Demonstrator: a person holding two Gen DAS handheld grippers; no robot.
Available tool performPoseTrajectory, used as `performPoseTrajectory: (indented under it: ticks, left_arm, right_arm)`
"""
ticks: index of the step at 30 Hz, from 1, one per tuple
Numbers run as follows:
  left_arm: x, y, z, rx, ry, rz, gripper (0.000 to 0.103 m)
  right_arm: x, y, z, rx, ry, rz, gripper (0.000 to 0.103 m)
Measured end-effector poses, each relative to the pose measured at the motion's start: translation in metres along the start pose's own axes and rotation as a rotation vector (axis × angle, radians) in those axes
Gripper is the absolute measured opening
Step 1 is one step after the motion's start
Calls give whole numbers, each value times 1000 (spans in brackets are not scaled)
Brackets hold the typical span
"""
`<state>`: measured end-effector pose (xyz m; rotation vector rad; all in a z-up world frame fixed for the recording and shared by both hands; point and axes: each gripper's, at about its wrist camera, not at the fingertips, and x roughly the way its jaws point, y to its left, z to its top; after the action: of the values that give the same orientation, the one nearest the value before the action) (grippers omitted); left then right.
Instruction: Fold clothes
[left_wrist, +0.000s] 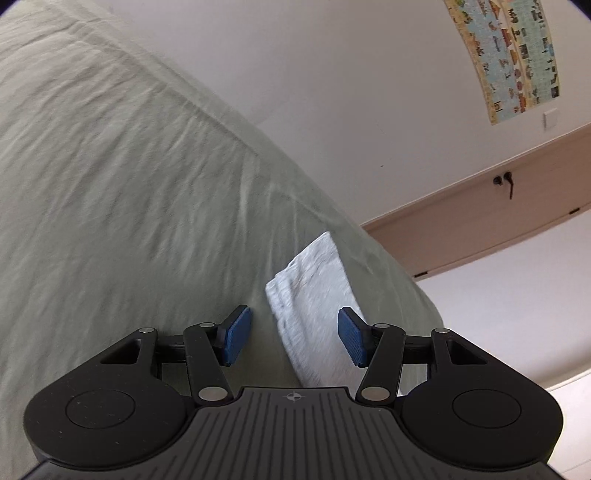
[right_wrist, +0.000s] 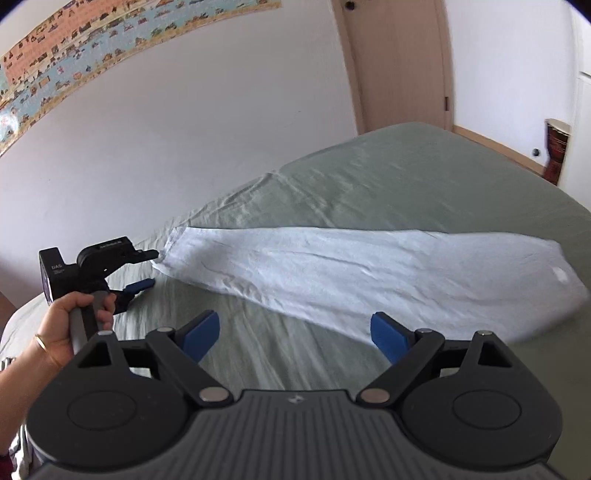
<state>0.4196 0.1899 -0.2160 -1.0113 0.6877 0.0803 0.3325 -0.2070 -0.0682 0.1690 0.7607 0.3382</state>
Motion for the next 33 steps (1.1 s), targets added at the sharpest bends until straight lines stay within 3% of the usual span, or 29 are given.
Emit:
performPoseTrajectory:
  ticks: [1, 7, 11, 21, 26, 31, 33]
  left_arm:
    - [3, 1, 1, -8, -7, -9, 51]
    - [17, -2, 5, 1, -36, -27, 49]
    - [24, -4, 9, 15, -39, -52, 49]
    - [26, 7, 20, -26, 0, -97, 46]
    - [51, -10, 45, 111, 112, -94, 46]
    - [67, -8, 71, 80, 243, -143, 46]
    - [68, -9, 70, 121, 267, -154, 46]
  right_arm:
    - [16, 5, 13, -27, -3, 41, 90]
    - [103, 38, 81, -137, 21, 93, 89]
    - [125, 55, 97, -203, 22, 86, 89]
    - [117, 51, 60, -201, 54, 133, 89]
    - [107, 45, 58, -181, 53, 129, 89]
    - [82, 32, 55, -162, 29, 128, 89]
    - [78, 27, 53, -147, 32, 132, 89]
